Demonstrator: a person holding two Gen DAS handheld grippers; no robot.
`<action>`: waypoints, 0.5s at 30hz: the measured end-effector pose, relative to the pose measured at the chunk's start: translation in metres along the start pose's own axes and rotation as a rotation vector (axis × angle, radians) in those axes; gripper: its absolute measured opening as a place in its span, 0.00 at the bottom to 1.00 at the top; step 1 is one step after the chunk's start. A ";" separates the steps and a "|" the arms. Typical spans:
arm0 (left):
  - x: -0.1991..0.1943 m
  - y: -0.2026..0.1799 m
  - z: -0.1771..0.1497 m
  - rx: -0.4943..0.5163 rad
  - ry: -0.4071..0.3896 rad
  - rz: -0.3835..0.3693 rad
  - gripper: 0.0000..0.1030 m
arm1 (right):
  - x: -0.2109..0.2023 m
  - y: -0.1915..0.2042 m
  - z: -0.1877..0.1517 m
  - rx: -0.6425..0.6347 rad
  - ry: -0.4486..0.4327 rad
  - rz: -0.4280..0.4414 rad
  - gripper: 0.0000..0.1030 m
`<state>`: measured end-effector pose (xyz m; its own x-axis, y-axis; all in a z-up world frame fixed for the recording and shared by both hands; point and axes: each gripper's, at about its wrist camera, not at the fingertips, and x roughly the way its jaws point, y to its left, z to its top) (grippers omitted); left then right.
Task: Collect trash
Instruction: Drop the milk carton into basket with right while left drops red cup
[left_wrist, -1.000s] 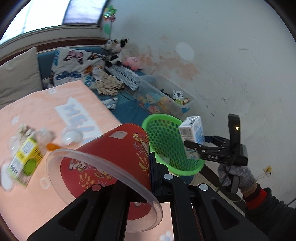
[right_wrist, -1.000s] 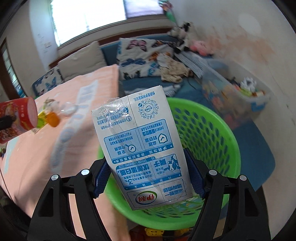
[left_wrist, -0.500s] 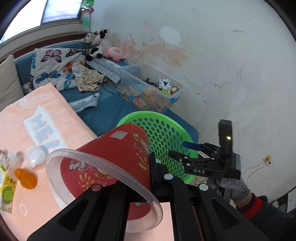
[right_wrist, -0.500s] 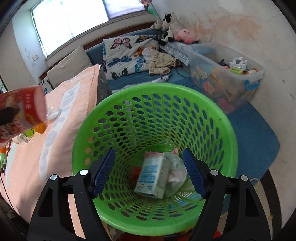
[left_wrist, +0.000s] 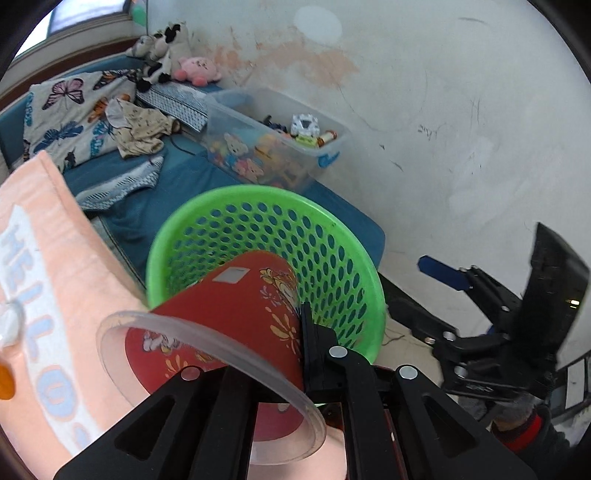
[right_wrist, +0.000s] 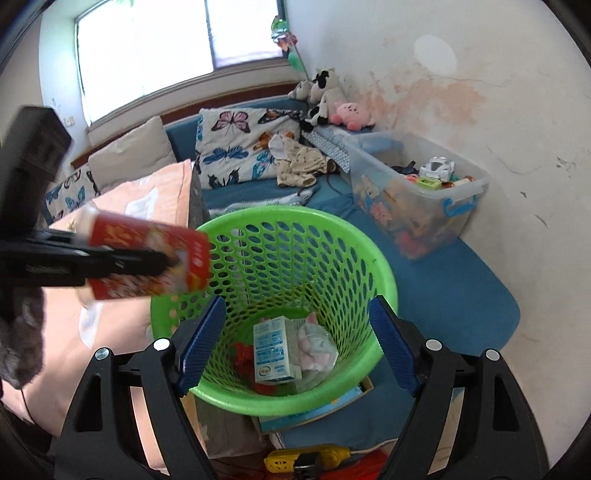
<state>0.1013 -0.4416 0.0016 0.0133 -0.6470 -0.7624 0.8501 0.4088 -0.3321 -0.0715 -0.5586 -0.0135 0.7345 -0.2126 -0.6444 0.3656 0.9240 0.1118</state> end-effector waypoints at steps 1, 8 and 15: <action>0.005 -0.003 0.000 0.001 0.007 -0.001 0.05 | -0.003 -0.001 -0.001 0.008 -0.006 -0.001 0.78; 0.023 -0.016 -0.004 0.015 0.041 -0.009 0.25 | -0.019 -0.009 -0.005 0.044 -0.030 -0.001 0.78; -0.004 -0.012 -0.012 0.013 -0.027 -0.001 0.59 | -0.023 0.002 -0.005 0.040 -0.033 0.019 0.78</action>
<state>0.0845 -0.4365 0.0024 0.0263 -0.6650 -0.7464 0.8569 0.3995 -0.3257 -0.0903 -0.5507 -0.0019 0.7594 -0.2064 -0.6171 0.3739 0.9146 0.1542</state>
